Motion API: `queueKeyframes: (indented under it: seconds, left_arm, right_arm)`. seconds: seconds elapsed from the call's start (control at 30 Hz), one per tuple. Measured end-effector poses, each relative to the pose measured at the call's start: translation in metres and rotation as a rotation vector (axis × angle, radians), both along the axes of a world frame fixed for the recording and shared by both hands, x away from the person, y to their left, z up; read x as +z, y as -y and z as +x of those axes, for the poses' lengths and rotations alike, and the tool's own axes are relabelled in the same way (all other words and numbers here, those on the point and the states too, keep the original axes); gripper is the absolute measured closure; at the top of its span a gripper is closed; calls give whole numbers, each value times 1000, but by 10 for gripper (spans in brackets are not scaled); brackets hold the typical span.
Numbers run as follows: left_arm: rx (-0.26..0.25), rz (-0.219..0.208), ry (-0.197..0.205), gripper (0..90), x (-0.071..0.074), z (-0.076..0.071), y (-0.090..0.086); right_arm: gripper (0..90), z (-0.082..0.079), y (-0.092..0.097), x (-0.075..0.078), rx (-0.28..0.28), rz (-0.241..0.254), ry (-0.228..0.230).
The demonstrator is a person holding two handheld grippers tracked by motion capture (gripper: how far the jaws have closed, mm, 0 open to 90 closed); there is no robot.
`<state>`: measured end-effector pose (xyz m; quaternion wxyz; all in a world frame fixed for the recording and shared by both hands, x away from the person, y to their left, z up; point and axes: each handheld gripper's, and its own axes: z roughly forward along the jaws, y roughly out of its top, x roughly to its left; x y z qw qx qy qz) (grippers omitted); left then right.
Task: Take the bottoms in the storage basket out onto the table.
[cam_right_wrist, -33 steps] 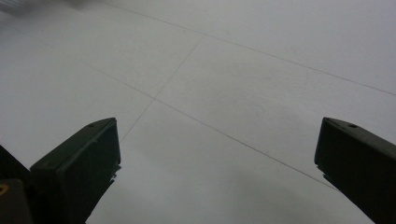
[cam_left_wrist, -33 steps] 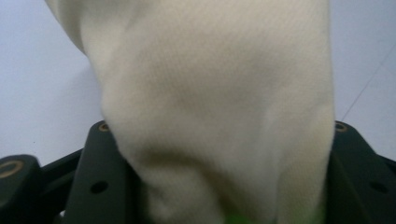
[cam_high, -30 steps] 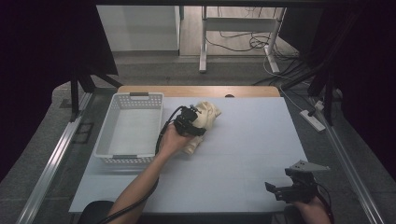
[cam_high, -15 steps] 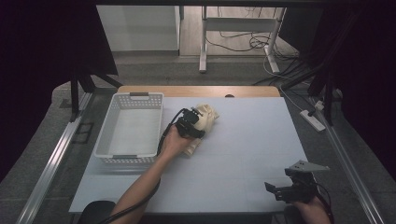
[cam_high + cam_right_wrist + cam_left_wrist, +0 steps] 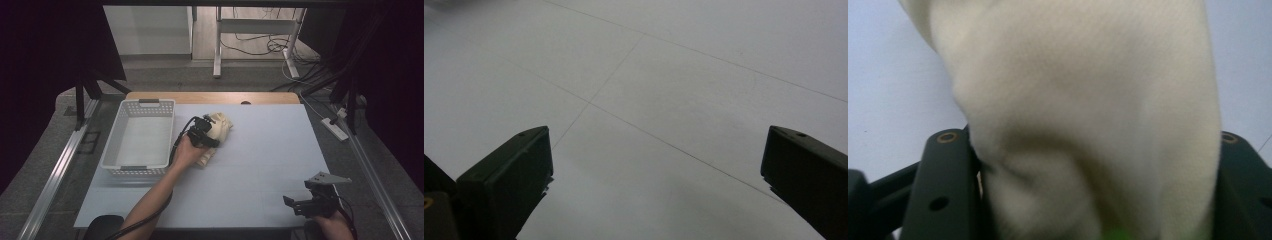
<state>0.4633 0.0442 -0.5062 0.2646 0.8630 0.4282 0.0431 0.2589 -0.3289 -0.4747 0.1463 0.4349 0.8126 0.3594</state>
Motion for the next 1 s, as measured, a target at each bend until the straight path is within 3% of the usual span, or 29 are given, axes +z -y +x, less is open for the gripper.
queueKeyframes:
  seconds: [0.2,0.5,1.0]
  left_arm:
    - [-4,-37,-24,301,2,4,-3]
    - [-13,-61,-22,131,8,4,-2]
    - [-22,-78,13,93,21,0,-4]
  right_arm:
    - [6,0,1,0,-1,7,3]
    - [6,0,1,0,-1,8,1]
    - [6,0,0,0,2,3,-1]
